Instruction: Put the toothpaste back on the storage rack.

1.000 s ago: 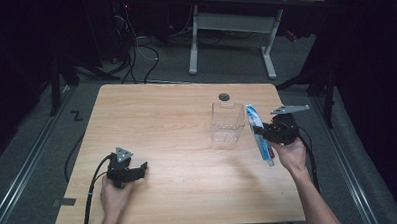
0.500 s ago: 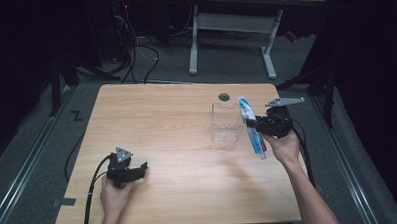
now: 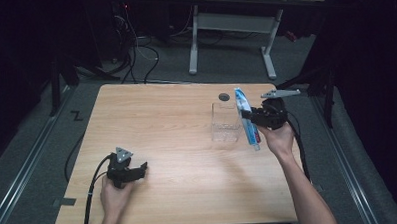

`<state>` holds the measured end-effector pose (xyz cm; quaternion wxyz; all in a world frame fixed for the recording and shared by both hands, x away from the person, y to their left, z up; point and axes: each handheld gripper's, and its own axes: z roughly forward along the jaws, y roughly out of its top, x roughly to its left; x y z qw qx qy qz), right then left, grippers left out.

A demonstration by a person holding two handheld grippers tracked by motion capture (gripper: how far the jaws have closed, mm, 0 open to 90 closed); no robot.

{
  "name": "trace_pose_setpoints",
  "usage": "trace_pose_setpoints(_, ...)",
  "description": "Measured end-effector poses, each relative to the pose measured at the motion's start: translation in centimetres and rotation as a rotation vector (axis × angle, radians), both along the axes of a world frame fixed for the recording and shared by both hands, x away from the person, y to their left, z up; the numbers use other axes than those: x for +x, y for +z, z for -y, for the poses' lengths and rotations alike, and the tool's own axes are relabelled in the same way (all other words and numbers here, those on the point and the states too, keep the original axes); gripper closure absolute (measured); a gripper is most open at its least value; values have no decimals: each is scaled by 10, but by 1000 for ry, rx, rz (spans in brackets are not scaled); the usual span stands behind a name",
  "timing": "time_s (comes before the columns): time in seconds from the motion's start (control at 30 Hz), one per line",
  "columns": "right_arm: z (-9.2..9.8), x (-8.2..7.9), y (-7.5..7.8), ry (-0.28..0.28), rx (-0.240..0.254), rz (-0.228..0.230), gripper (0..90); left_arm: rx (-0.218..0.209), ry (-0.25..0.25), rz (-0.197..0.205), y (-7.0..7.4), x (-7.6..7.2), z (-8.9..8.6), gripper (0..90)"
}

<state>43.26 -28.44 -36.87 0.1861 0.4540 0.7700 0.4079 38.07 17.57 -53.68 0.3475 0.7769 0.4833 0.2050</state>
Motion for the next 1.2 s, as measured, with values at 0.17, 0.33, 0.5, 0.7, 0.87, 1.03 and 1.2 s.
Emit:
trace_pose_setpoints(0.17,-4,8,3,-8,-1,7,721,0,0,0,0,0,0,238)
trace_pose_setpoints(0.33,-7,16,5,-18,-6,8,720,0,0,0,0,0,0,238)
trace_pose_setpoints(0.5,-10,23,8,-26,-5,17,721,0,0,0,0,0,0,238)
trace_pose_setpoints(0.7,-14,31,12,-36,-7,28,721,0,0,0,0,0,0,238)
trace_pose_setpoints(0.87,-18,38,14,-47,-18,28,721,0,0,0,0,0,0,237)
trace_pose_setpoints(1.03,-19,44,17,-58,-12,34,720,-1,0,-1,0,0,0,238)
trace_pose_setpoints(1.2,-21,53,19,-75,-16,33,720,0,-1,-1,0,0,0,238)
